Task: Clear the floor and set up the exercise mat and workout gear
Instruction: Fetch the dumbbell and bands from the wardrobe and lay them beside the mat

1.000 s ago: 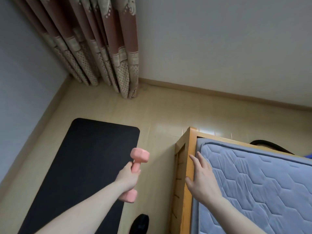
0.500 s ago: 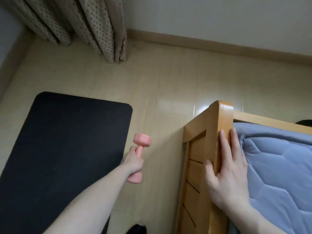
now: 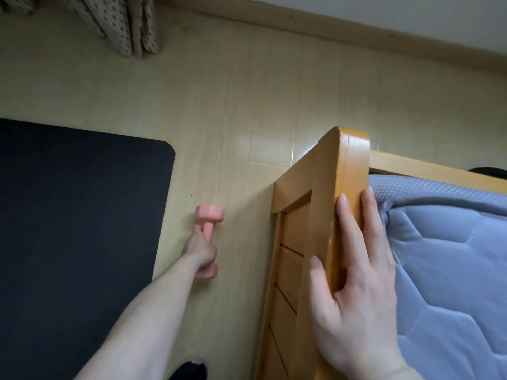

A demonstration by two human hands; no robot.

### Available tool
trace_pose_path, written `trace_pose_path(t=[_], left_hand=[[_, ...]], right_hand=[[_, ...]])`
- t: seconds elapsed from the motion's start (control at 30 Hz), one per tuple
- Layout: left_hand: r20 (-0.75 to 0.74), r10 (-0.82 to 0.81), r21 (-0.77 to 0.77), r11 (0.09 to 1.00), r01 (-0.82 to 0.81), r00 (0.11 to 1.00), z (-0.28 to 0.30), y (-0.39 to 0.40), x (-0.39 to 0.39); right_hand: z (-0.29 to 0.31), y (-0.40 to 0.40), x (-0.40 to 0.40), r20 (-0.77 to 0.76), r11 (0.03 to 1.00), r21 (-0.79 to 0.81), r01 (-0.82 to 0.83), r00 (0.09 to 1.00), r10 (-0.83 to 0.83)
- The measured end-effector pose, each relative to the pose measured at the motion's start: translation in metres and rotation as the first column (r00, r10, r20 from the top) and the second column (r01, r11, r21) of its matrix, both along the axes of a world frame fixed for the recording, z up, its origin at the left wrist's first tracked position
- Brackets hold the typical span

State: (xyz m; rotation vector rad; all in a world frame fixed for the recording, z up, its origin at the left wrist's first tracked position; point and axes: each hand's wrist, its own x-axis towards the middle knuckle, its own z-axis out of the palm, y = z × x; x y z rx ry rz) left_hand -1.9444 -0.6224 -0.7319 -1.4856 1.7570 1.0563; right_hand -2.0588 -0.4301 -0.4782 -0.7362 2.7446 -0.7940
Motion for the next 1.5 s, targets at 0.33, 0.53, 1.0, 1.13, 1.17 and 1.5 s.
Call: trace_pose_path(t=[0.33,0.53,1.0,1.13,1.17,1.5], left_hand=[[-0.014,0.006,-0.017,1.000,-0.006,1.000,-0.021,0.001,0.003],[0.026,-0.150,-0.002,0.989,0.150,0.988,0.018,-0.022,0.011],[-0.086,-0.675,-0.099,0.738,0.668,0.733,0.222,-0.009,0.069],[-0.147,-0.668,-0.135,0.744,0.654,0.729,0.288,0.013,0.078],[-0.166,-0.679,-0.150,0.734,0.662,0.715,0.311,0.022,0.084],[-0.297,-0.813,-0.237,0.570,0.787,0.500,0.546,0.178,0.201]], right_hand=[[-0.001,0.001,0.002,0.001,0.999,-0.029,0.015,1.000,-0.015],[0.003,0.000,0.001,0.001,1.000,0.027,0.003,1.000,-0.003],[0.062,-0.012,0.013,0.269,0.844,0.492,-0.214,0.959,0.087],[0.101,0.012,0.079,0.515,0.866,0.389,-0.314,0.854,0.079],[0.118,0.026,0.102,0.575,0.878,0.348,-0.329,0.815,0.077],[0.310,0.210,0.292,0.559,0.960,0.267,0.088,0.797,-0.229]])
